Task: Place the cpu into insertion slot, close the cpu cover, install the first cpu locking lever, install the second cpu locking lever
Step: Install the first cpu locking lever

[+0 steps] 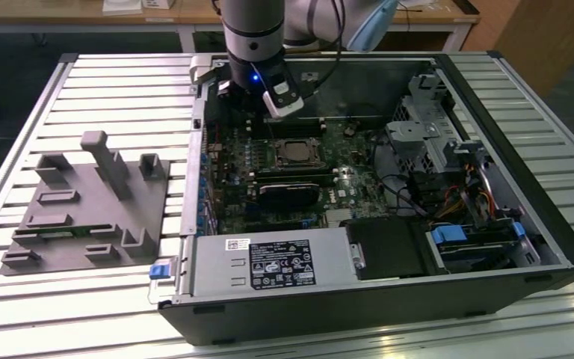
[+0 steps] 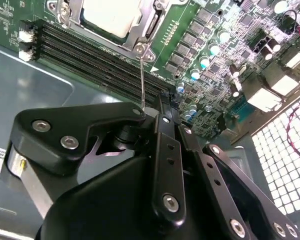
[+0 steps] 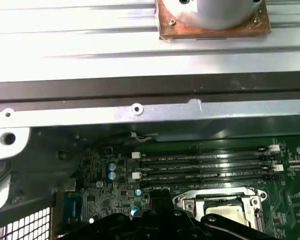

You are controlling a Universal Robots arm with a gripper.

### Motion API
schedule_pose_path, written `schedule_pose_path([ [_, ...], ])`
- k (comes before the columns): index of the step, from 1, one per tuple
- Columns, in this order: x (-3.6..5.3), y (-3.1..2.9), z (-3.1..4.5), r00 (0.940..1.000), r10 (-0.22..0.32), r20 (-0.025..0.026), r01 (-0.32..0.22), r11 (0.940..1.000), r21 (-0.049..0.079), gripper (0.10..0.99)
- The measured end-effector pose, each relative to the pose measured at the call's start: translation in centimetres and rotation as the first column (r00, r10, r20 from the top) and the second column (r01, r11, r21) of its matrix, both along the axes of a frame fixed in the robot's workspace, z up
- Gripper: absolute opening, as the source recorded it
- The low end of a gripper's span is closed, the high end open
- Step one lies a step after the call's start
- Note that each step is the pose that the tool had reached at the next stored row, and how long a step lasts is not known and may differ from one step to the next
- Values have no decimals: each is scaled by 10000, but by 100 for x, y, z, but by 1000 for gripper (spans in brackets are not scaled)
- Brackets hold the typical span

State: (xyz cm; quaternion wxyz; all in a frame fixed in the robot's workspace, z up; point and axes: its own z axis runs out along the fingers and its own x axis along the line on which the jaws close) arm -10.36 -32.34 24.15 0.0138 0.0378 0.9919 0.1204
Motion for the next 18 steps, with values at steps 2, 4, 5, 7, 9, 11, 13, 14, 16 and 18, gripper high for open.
schedule_pose_path([
  [2, 1, 0, -1, 10000, 0, 1, 0, 10000, 10, 106],
  [4, 7, -1, -1, 10000, 3, 1, -3, 10000, 12, 106],
  [5, 16, 0, 0, 10000, 1, 1, -1, 10000, 11, 106],
  [7, 46, -1, 0, 10000, 1, 0, -1, 10000, 10, 106],
  [9, 89, 0, 0, 10000, 1, 0, -1, 10000, 11, 106],
  [11, 143, 0, 0, 10000, 0, 1, 0, 10000, 10, 106],
  [13, 199, 0, 0, 10000, -2, 0, 2, 10000, 10, 106],
  [14, 227, 0, 0, 10000, -4, 1, 4, 10000, 11, 106],
  [16, 278, 0, -1, 10000, -5, 1, 5, 10000, 11, 106],
  [18, 324, 0, 0, 10000, -7, 1, 7, 10000, 11, 106],
])
